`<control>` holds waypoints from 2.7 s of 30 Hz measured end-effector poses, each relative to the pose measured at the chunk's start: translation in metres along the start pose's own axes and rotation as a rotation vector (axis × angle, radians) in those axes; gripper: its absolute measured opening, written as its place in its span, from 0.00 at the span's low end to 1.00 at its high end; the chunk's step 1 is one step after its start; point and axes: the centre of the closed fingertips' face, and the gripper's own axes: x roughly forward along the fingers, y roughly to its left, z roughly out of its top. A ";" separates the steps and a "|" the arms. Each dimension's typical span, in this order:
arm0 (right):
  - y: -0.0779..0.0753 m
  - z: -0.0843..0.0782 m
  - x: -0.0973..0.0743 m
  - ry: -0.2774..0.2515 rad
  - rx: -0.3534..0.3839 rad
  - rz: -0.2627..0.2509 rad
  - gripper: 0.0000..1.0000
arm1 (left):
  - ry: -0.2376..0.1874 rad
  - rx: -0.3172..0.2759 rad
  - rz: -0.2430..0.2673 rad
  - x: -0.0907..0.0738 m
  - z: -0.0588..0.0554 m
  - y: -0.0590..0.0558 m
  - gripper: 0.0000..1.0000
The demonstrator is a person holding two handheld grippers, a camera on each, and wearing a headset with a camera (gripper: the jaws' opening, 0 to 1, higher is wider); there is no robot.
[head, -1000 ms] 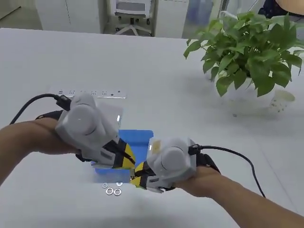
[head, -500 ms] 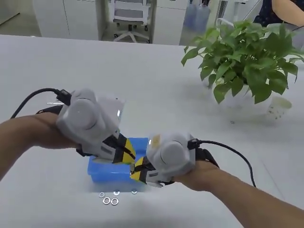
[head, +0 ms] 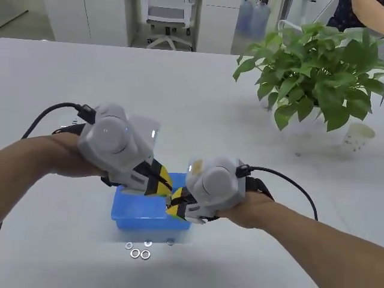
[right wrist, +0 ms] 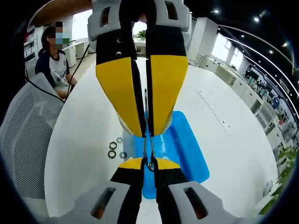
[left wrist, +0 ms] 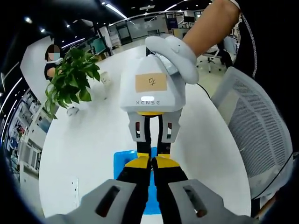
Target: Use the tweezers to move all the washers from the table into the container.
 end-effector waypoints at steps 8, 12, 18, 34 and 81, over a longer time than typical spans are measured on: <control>-0.009 -0.005 0.009 0.003 0.004 0.000 0.09 | 0.006 -0.008 0.001 0.007 -0.010 0.009 0.06; -0.012 -0.009 0.013 0.008 0.007 0.004 0.09 | 0.006 -0.014 0.000 0.010 -0.013 0.011 0.06; -0.018 -0.014 0.018 0.010 0.020 0.001 0.09 | 0.007 -0.023 0.002 0.016 -0.019 0.017 0.06; -0.024 -0.026 0.035 0.015 0.042 0.020 0.09 | 0.008 -0.050 -0.017 0.028 -0.035 0.023 0.06; -0.022 -0.007 0.019 -0.014 0.019 0.003 0.10 | 0.028 -0.021 -0.016 0.007 -0.019 0.020 0.06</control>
